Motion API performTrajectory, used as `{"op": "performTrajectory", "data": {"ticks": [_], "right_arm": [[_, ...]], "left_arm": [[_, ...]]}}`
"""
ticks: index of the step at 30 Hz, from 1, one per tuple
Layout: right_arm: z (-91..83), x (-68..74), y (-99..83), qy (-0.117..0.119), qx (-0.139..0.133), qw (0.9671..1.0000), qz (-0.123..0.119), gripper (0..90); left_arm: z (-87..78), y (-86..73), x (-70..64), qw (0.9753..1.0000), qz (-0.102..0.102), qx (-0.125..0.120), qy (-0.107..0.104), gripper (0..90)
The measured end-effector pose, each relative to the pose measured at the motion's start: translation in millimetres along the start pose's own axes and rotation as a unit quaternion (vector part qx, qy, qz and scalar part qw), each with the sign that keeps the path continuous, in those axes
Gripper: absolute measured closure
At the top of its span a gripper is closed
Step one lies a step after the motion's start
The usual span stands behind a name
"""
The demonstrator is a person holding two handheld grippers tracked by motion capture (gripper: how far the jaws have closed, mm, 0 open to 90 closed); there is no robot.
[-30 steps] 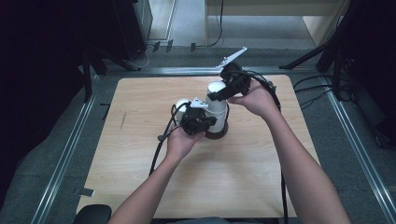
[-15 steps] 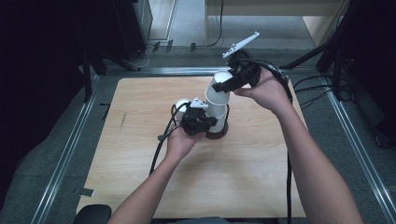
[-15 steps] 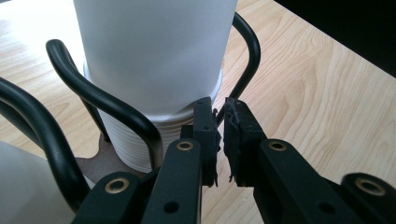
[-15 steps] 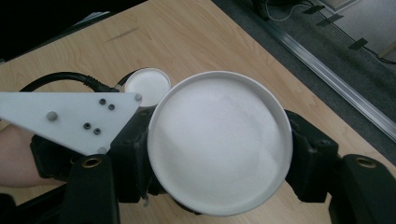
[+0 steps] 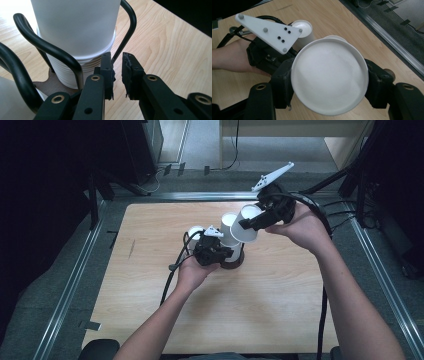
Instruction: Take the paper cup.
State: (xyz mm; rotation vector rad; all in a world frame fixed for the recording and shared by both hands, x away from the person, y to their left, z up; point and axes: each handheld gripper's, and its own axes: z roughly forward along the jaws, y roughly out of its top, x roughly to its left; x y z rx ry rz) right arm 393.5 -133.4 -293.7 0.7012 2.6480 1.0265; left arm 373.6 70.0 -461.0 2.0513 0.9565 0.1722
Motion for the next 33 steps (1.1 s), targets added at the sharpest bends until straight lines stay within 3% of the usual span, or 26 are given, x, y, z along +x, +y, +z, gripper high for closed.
{"op": "performTrajectory", "data": {"ticks": [15,24,25,33], "right_arm": [[-10.3,12.7,-30.2,0.011,0.002,0.9999,-0.005,34.4],[-11.1,17.5,-47.4,0.024,0.020,0.9995,-0.004,34.3],[-10.2,19.7,-52.0,0.028,0.023,0.9993,-0.005,34.4],[-2.5,26.0,-67.4,0.038,0.034,0.9986,-0.012,34.2]], "left_arm": [[-5.3,-3.4,-1.4,0.9998,0.013,0.007,-0.011,75.6],[-9.4,-9.6,-3.8,0.9984,0.032,0.039,-0.024,70.7],[-12.0,-12.6,-2.9,0.9981,0.034,0.036,-0.035,69.6],[-20.2,-22.3,1.0,0.9973,0.030,0.030,-0.060,66.6]]}}
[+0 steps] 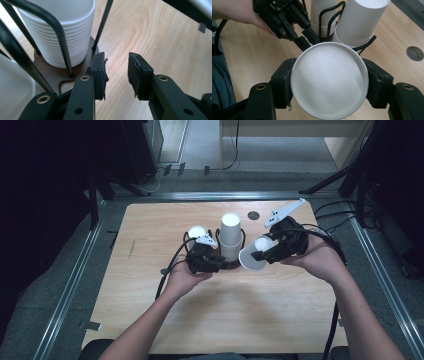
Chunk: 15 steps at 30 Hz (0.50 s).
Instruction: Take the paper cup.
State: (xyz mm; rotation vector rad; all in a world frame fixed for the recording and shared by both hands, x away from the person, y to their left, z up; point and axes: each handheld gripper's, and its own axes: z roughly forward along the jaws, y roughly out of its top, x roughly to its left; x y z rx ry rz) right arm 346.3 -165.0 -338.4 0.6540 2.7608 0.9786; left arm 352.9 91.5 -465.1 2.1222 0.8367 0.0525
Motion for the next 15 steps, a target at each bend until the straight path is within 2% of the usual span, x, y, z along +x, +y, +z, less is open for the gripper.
{"op": "performTrajectory", "data": {"ticks": [3,8,12,15], "right_arm": [[7.3,0.8,-7.0,0.010,-0.003,0.9999,0.005,34.3],[16.4,3.7,-13.4,0.020,0.000,0.9998,0.001,34.2],[23.9,6.0,-19.5,0.030,0.000,0.9995,-0.010,34.2],[30.7,8.3,-23.7,0.038,0.006,0.9992,-0.014,34.2]], "left_arm": [[-5.1,-3.2,-4.9,0.9995,0.027,0.010,-0.009,62.0],[-9.5,-4.6,-7.2,0.9989,0.036,0.019,-0.023,58.2],[-12.4,-7.8,-7.3,0.9983,0.047,0.015,-0.032,54.4],[-13.8,-12.7,-6.2,0.9972,0.058,0.023,-0.042,52.5]]}}
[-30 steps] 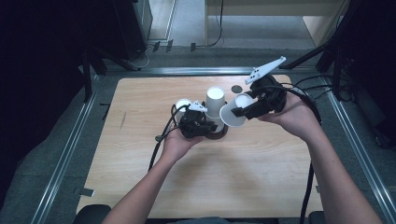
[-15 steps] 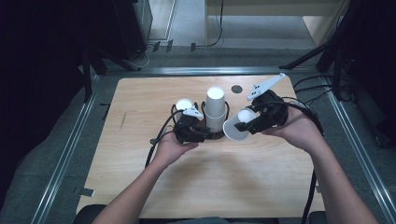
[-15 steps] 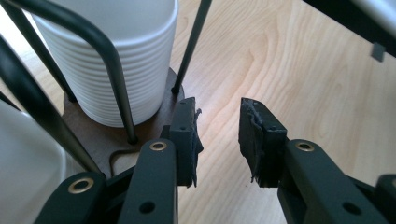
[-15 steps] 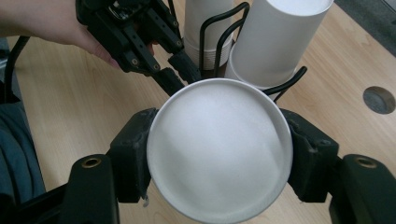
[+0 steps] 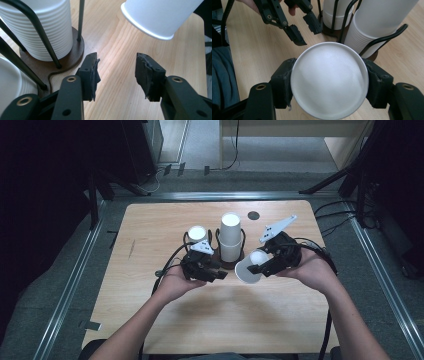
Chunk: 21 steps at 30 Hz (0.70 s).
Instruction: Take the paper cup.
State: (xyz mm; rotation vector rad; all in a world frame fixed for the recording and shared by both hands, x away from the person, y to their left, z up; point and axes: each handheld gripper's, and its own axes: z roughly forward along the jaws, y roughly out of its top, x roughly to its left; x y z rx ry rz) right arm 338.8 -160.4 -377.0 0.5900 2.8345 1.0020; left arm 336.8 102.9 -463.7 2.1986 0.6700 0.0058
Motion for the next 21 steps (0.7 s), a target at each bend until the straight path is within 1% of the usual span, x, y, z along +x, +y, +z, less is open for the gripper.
{"op": "performTrajectory", "data": {"ticks": [3,6,7,8,9,10,11,12,14,15,17,19,21], "right_arm": [[5.5,2.0,-2.7,0.007,0.005,1.0000,-0.003,34.2],[9.5,2.7,-4.7,0.012,0.006,0.9999,-0.010,34.2],[14.1,3.5,-7.5,0.016,0.004,0.9998,-0.014,34.2],[15.8,3.8,-8.5,0.018,0.004,0.9997,-0.015,34.2],[15.8,3.8,-8.5,0.018,0.004,0.9997,-0.015,34.2],[22.2,5.2,-12.3,0.026,0.004,0.9995,-0.016,34.2],[24.4,6.0,-13.7,0.029,0.005,0.9995,-0.015,34.2],[27.9,6.4,-15.9,0.031,0.007,0.9994,-0.015,34.2],[29.8,6.5,-17.1,0.033,0.007,0.9993,-0.014,34.2],[34.8,6.6,-20.4,0.037,0.007,0.9992,-0.012,34.2],[36.4,6.6,-21.4,0.039,0.006,0.9992,-0.011,34.2],[43.4,6.1,-24.8,0.044,0.003,0.9990,-0.010,34.2],[47.8,5.6,-26.4,0.049,0.002,0.9988,-0.009,34.2]], "left_arm": [[-2.5,-4.6,0.0,0.9999,0.003,0.001,-0.013,52.7],[-4.6,-7.3,0.1,0.9999,0.005,0.003,-0.014,51.8],[-6.0,-9.2,0.6,0.9999,0.006,0.004,-0.015,50.8],[-8.5,-12.0,1.7,0.9998,0.011,0.003,-0.013,50.4],[-8.5,-12.0,1.7,0.9998,0.011,0.003,-0.013,49.5],[-11.2,-14.0,2.7,0.9998,0.014,0.005,-0.011,48.6],[-11.2,-14.0,2.7,0.9998,0.014,0.005,-0.011,48.1],[-13.3,-16.3,3.4,0.9998,0.013,-0.001,-0.014,47.3],[-14.3,-17.6,3.6,0.9998,0.011,-0.005,-0.016,46.9],[-14.3,-19.4,3.0,0.9998,0.010,-0.007,-0.016,46.5],[-14.3,-20.5,2.7,0.9998,0.011,-0.007,-0.016,46.6],[-12.7,-23.8,2.3,0.9996,0.014,-0.008,-0.021,46.5],[-11.6,-26.5,3.0,0.9996,0.013,-0.004,-0.024,46.1]]}}
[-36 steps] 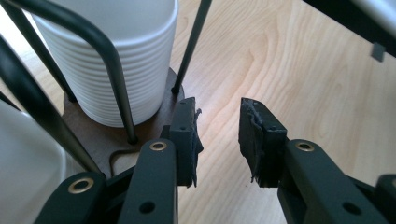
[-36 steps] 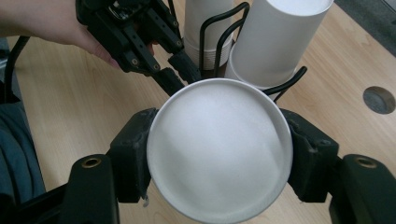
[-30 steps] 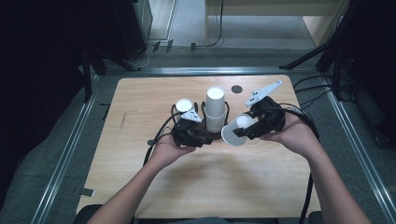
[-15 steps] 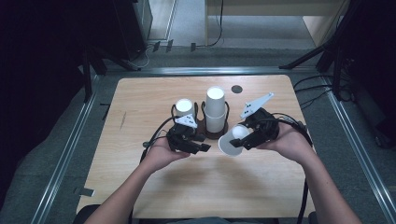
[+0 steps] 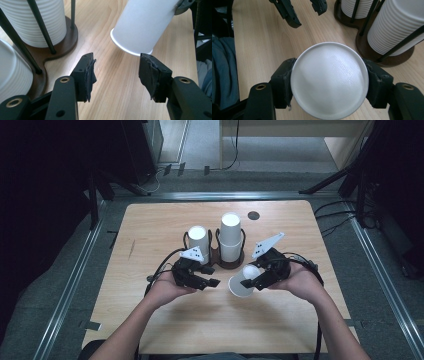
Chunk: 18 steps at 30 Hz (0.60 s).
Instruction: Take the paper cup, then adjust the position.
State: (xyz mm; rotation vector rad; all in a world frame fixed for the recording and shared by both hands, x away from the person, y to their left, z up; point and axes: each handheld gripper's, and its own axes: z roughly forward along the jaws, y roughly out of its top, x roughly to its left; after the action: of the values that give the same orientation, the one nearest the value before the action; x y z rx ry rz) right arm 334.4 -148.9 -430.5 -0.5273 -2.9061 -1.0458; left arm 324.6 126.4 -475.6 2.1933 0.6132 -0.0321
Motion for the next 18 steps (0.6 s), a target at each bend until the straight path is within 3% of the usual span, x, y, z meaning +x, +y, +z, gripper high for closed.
{"op": "performTrajectory", "data": {"ticks": [5,7,10,14,18], "right_arm": [[9.2,-0.8,-3.1,0.011,-0.006,0.9999,0.003,34.2],[15.5,-0.4,-4.0,0.022,-0.014,0.9996,-0.010,34.2],[19.9,0.3,-4.9,0.022,-0.016,0.9996,-0.007,34.3],[26.1,-0.2,-5.5,0.022,-0.014,0.9996,-0.008,34.2],[30.7,-0.8,-3.8,0.026,-0.012,0.9995,-0.010,34.2]], "left_arm": [[-0.1,-2.2,2.5,0.9999,0.003,0.001,-0.011,41.6],[-1.4,-2.4,4.8,0.9997,-0.003,-0.008,-0.022,32.7],[-1.4,-3.8,8.7,0.9993,-0.012,-0.004,-0.036,23.7],[-0.9,-5.5,10.5,0.9994,-0.001,0.002,-0.034,11.5],[-0.2,-5.4,9.3,0.9997,0.005,-0.002,-0.023,9.9]]}}
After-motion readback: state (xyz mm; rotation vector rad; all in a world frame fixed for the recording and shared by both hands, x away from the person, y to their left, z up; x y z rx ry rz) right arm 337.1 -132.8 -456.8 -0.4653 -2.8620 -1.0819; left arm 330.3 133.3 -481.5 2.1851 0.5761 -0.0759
